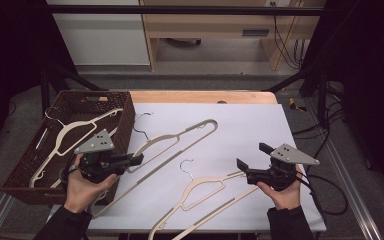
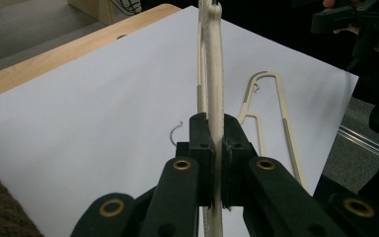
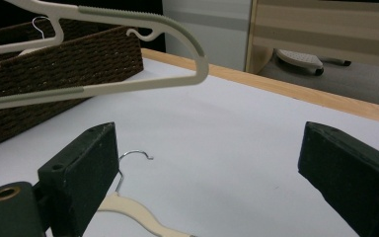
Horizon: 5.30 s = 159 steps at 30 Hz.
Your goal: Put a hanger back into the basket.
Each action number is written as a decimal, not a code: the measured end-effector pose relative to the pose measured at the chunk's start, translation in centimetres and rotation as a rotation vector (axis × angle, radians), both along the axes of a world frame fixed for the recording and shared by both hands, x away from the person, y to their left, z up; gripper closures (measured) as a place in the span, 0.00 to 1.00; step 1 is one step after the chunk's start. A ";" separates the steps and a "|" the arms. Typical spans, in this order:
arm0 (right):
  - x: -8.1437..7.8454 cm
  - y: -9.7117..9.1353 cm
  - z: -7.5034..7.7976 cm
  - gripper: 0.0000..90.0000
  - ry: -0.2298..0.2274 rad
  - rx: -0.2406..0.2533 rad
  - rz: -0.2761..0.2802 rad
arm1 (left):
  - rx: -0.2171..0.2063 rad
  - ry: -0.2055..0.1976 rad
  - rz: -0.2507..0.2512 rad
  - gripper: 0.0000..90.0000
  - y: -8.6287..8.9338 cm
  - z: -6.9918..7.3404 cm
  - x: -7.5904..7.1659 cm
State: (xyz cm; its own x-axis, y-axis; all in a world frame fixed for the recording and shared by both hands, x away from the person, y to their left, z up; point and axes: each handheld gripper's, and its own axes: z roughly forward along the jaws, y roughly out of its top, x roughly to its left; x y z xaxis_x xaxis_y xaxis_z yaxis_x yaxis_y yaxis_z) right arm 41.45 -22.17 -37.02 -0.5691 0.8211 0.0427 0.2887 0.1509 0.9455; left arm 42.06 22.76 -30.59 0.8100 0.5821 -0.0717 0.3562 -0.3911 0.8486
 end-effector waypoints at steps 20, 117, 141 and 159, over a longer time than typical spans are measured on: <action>0.2 -0.5 -0.2 0.09 0.009 -0.001 -0.019 | 0.077 -0.063 0.049 0.96 4.6 3.1 3.4; 0.6 -0.7 -0.6 0.07 0.025 -0.022 -0.016 | 0.269 0.245 0.622 0.81 21.6 -7.7 9.2; 0.5 -0.9 -0.4 0.08 0.017 -0.013 -0.017 | -0.048 -0.084 0.388 0.22 12.7 -3.7 2.8; 0.6 -0.3 -0.8 0.06 0.030 -0.027 -0.007 | -0.112 -0.116 0.182 0.09 4.8 -5.1 -1.2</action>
State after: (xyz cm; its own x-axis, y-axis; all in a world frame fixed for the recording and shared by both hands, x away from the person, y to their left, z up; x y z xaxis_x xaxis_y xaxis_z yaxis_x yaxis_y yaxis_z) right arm 42.08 -22.43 -37.81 -0.5623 0.8261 0.0372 0.3179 0.1745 0.9319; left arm 40.90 27.59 -35.65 0.6993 0.7126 -0.0566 0.3101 -0.2311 0.9222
